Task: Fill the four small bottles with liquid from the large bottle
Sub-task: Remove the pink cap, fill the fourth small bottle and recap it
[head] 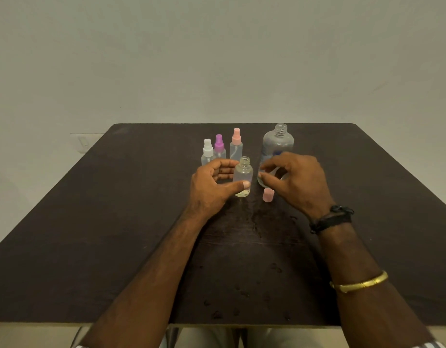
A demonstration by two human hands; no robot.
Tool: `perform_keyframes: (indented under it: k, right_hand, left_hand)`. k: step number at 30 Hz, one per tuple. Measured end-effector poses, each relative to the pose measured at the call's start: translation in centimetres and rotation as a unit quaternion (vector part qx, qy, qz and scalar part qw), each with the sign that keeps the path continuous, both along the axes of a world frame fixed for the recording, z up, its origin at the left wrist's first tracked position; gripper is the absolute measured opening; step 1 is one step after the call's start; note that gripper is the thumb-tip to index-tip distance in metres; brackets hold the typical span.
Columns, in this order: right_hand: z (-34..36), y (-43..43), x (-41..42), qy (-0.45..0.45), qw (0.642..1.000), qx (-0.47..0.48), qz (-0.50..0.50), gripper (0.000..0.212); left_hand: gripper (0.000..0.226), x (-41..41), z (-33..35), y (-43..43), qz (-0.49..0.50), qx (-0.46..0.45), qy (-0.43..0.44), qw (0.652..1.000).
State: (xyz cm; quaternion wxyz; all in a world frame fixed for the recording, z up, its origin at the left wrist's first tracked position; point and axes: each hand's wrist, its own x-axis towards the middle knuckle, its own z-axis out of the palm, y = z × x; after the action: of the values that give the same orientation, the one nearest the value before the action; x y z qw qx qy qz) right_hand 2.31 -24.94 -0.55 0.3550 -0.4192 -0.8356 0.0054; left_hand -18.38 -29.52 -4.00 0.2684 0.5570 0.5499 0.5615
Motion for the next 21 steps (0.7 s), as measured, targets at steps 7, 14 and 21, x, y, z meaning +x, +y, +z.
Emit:
perform_keyframes:
  k: [7,14,21]
  right_hand:
    - [-0.03,0.22,-0.23,-0.161,0.98,-0.111,-0.024,0.03]
    - [-0.19,0.14,-0.31,-0.167,0.971,-0.169,-0.001,0.025]
    - [-0.43,0.01,-0.59,-0.149,0.973,-0.173,0.038,0.03]
  left_hand:
    - [0.055,0.09,-0.11,-0.05,-0.001,0.003,0.002,1.0]
    - [0.054,0.15,-0.17,-0.06,-0.005,0.001,0.006,1.0]
    - [0.052,0.17,-0.12,-0.13,-0.013,0.005,0.003,1.0]
